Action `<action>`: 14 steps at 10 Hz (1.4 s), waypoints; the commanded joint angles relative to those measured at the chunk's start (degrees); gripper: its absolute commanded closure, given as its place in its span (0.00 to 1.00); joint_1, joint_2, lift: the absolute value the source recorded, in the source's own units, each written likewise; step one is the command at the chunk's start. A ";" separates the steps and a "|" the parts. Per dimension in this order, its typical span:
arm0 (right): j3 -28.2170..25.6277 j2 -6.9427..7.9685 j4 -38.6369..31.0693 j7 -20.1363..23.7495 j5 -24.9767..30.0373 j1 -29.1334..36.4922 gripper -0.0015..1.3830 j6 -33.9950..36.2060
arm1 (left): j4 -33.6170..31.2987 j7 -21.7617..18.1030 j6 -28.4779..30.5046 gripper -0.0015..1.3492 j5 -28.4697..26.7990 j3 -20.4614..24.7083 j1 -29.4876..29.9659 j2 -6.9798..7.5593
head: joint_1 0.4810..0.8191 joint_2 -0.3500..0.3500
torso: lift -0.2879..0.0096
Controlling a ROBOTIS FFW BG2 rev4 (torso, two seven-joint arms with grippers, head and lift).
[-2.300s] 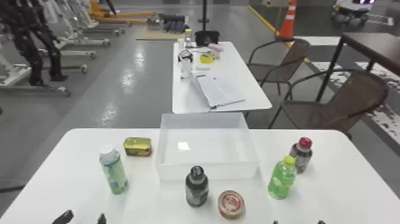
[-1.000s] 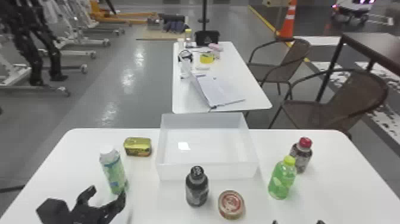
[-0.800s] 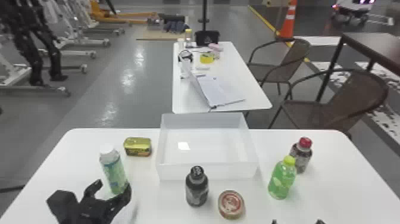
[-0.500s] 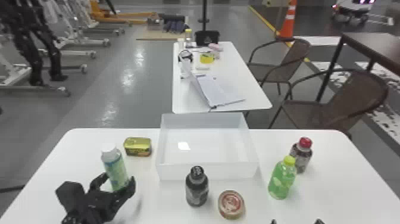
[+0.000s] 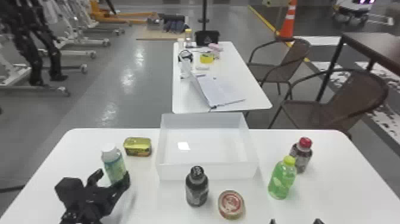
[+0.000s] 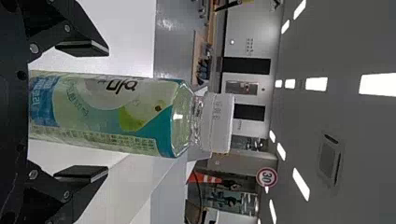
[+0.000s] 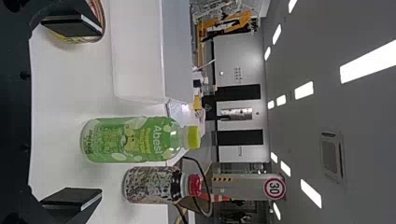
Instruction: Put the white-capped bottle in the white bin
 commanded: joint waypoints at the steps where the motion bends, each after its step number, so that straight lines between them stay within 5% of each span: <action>1: 0.01 0.00 0.06 0.00 0.00 -0.09 0.06 0.00 | 0.73 0.57 0.59 0.47 -0.32 0.11 -0.46 -0.15 | 0.20 0.50 | 0.63; 4: 0.01 0.00 0.06 0.00 -0.09 -0.09 0.06 0.00 | 1.00 0.83 1.11 0.61 -1.55 0.11 -1.25 -0.15 | 0.20 0.50 | 0.63; 7: 0.01 0.00 0.15 0.00 -0.18 -0.09 0.06 0.00 | 0.91 0.92 0.50 0.61 -1.20 -0.32 -1.16 -0.15 | 0.20 0.50 | 0.63; 10: 0.01 -0.09 0.15 0.00 -0.26 -0.09 0.06 0.00 | -8.32 1.10 2.61 0.61 -0.32 -1.99 -0.19 -0.15 | 0.20 0.50 | 0.63; 14: 0.18 -0.09 0.33 0.00 -0.35 -0.27 0.06 0.00 | -13.59 1.01 5.77 0.61 6.01 -9.47 -3.80 -0.15 | 0.20 0.50 | 0.63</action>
